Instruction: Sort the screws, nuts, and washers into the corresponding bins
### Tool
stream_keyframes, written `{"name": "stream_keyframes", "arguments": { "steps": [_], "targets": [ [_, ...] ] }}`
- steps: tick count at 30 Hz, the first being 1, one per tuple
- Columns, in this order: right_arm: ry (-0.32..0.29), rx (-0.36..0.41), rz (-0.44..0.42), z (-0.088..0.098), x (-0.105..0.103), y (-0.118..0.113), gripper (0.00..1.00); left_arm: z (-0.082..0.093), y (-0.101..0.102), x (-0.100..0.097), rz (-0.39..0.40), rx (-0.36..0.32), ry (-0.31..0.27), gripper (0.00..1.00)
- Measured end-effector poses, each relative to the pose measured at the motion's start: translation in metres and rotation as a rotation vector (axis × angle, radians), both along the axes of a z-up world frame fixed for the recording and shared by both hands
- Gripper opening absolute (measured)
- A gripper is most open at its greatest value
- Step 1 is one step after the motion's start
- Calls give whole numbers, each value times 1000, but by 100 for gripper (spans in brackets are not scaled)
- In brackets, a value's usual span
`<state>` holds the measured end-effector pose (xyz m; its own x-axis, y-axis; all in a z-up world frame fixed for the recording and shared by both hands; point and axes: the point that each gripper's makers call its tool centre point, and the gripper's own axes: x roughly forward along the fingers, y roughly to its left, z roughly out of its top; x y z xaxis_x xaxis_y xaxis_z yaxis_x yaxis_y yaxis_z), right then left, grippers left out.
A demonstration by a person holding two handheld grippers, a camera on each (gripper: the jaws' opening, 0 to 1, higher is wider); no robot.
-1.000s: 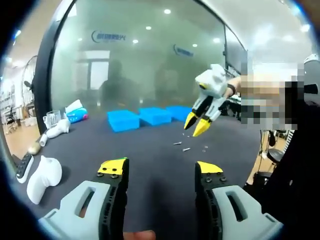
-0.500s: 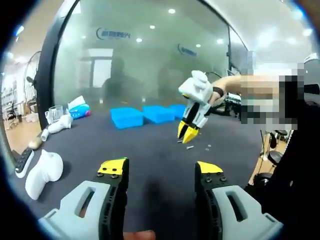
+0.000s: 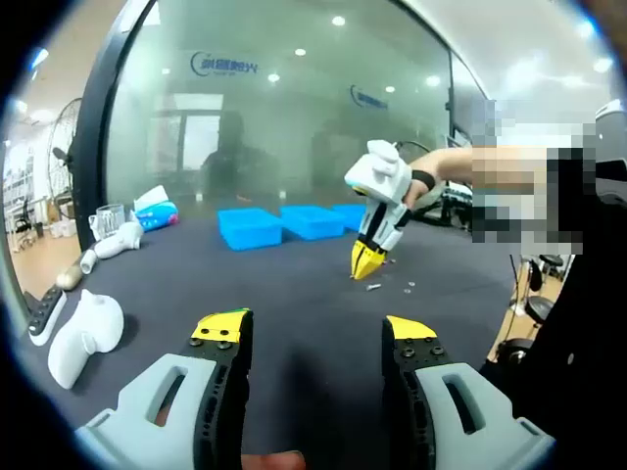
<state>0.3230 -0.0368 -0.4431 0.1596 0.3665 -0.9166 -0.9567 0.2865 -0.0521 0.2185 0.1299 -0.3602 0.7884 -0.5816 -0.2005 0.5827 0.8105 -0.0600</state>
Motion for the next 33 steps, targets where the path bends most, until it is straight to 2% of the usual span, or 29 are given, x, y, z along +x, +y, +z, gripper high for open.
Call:
{"name": "stream_keyframes", "arguments": {
  "steps": [6,10,13,17,20,26,29,33],
  "targets": [
    [-16,38,-11,10,-3,0,1,4,1,2,7,-5,-9,51],
    [-52,114,-31,28,-4,0,1,5,1,3,8,-10,-11,51],
    [-73,201,-69,44,-2,-1,1,5,0,2,8,-11,-11,51],
    [-130,305,-121,65,0,-10,1,8,-1,2,10,-12,-17,51],
    [-164,385,-162,77,-3,-20,1,11,0,3,20,-25,-26,51],
    [-250,510,-269,88,-18,-57,1,15,1,5,31,-32,-35,51],
    [-277,597,-319,94,-29,-72,1,18,-1,4,28,-36,-41,51],
    [-337,651,-367,98,-42,-98,1,21,-5,2,20,-42,-45,51]
  ]
}}
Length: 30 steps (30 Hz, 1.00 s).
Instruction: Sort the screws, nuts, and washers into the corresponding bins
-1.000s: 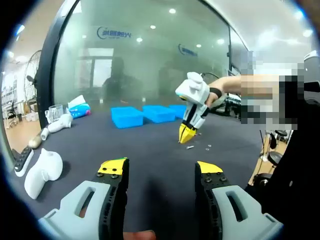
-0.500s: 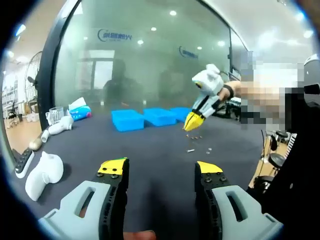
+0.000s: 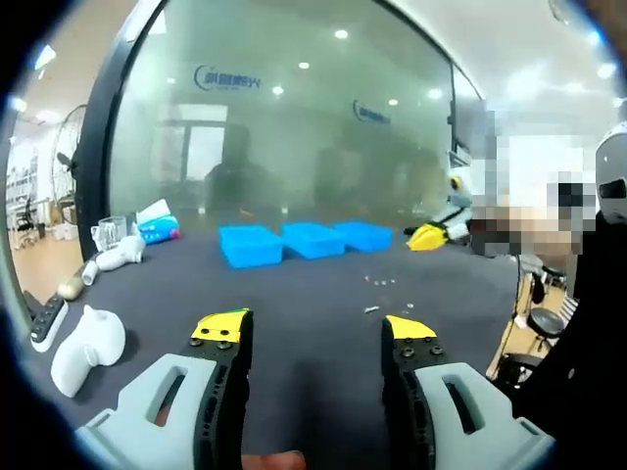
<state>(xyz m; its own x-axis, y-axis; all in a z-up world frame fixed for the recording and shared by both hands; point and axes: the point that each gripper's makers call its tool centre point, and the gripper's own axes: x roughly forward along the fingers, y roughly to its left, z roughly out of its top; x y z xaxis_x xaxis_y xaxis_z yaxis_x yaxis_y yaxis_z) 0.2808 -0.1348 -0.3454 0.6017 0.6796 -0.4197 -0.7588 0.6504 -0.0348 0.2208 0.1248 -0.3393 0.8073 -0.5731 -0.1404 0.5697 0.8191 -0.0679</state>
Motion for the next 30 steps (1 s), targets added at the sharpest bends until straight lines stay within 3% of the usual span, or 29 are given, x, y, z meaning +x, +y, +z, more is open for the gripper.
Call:
{"name": "stream_keyframes", "arguments": {
  "steps": [6,13,18,23,30],
  "targets": [
    [-67,141,-189,8,-16,-36,1,4,-4,0,-8,-6,-7,51],
    [-164,244,-322,23,-27,-72,1,4,-5,0,-9,-7,-8,51],
    [-210,237,-370,25,-32,-83,1,4,-5,1,-7,-8,-10,51],
    [-273,200,-469,30,-21,-101,1,5,-5,1,-8,-8,-12,51],
    [-283,215,-536,43,20,-120,1,5,-4,0,-6,-9,-15,51]
  ]
}}
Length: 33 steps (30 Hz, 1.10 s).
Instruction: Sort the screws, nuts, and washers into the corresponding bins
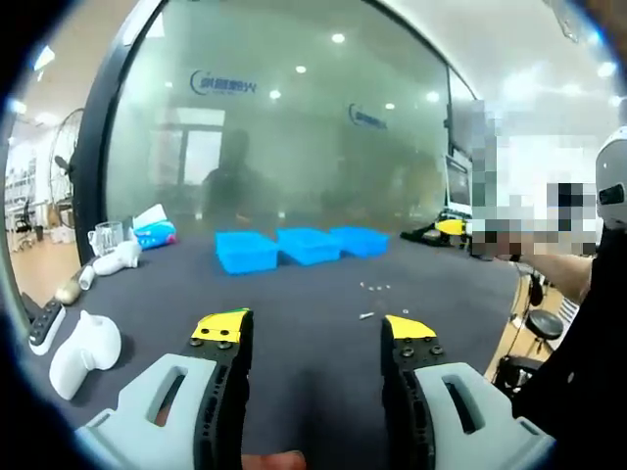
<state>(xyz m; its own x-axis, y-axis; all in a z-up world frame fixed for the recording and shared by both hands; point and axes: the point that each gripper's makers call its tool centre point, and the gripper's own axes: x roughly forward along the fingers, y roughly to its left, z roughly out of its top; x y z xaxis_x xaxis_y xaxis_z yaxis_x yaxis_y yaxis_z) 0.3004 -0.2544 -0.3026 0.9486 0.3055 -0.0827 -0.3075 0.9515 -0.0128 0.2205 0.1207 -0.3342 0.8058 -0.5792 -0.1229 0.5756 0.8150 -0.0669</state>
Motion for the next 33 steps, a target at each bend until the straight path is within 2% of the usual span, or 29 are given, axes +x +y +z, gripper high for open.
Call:
{"name": "stream_keyframes", "arguments": {
  "steps": [2,9,14,15,17,19,27,33],
  "targets": [
    [-3,14,-22,5,17,-6,1,-1,0,0,1,-3,1,51],
    [-11,-17,-110,18,87,-30,1,-2,0,0,-3,-10,3,51],
    [11,-27,-148,17,129,-41,1,-3,1,1,-2,-7,5,51],
    [43,-54,-152,10,139,-42,1,-3,1,1,-2,-6,5,51],
    [48,-72,-154,7,154,-40,1,-4,0,1,-3,-4,7,51],
    [69,-117,-150,1,165,-35,1,-4,-1,1,-4,-5,7,51],
    [121,-141,-214,-9,204,-43,1,-3,-4,0,-11,-7,7,51],
    [137,-167,-238,-16,214,-49,1,-4,-4,1,-11,-6,9,51]
  ]
}}
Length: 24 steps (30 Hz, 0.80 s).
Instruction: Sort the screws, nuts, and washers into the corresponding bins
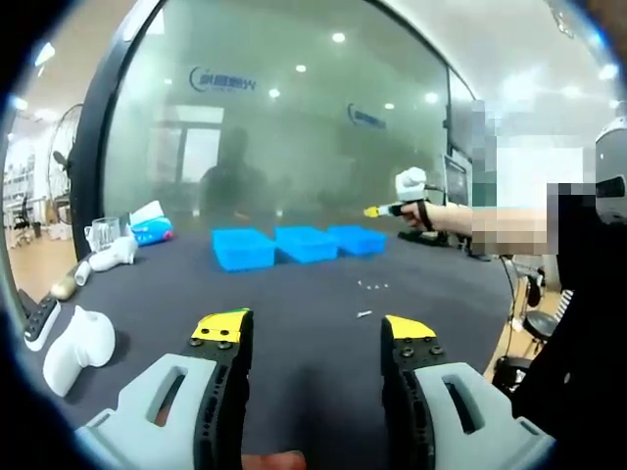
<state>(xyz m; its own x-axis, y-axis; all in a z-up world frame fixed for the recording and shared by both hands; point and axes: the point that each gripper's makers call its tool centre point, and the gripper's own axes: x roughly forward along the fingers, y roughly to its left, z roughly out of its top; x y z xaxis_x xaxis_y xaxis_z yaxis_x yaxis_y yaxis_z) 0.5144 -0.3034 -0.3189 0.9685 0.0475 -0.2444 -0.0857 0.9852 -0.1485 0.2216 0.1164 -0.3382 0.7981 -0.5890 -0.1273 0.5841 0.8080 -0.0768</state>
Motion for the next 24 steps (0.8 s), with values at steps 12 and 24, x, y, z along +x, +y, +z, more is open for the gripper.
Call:
{"name": "stream_keyframes", "arguments": {
  "steps": [12,24],
  "targets": [
    [0,-107,26,-11,0,-2,8,-1,0,0,3,-3,1,51],
    [-39,-39,60,-10,-26,-1,30,0,1,0,5,-4,-1,51]
  ]
}}
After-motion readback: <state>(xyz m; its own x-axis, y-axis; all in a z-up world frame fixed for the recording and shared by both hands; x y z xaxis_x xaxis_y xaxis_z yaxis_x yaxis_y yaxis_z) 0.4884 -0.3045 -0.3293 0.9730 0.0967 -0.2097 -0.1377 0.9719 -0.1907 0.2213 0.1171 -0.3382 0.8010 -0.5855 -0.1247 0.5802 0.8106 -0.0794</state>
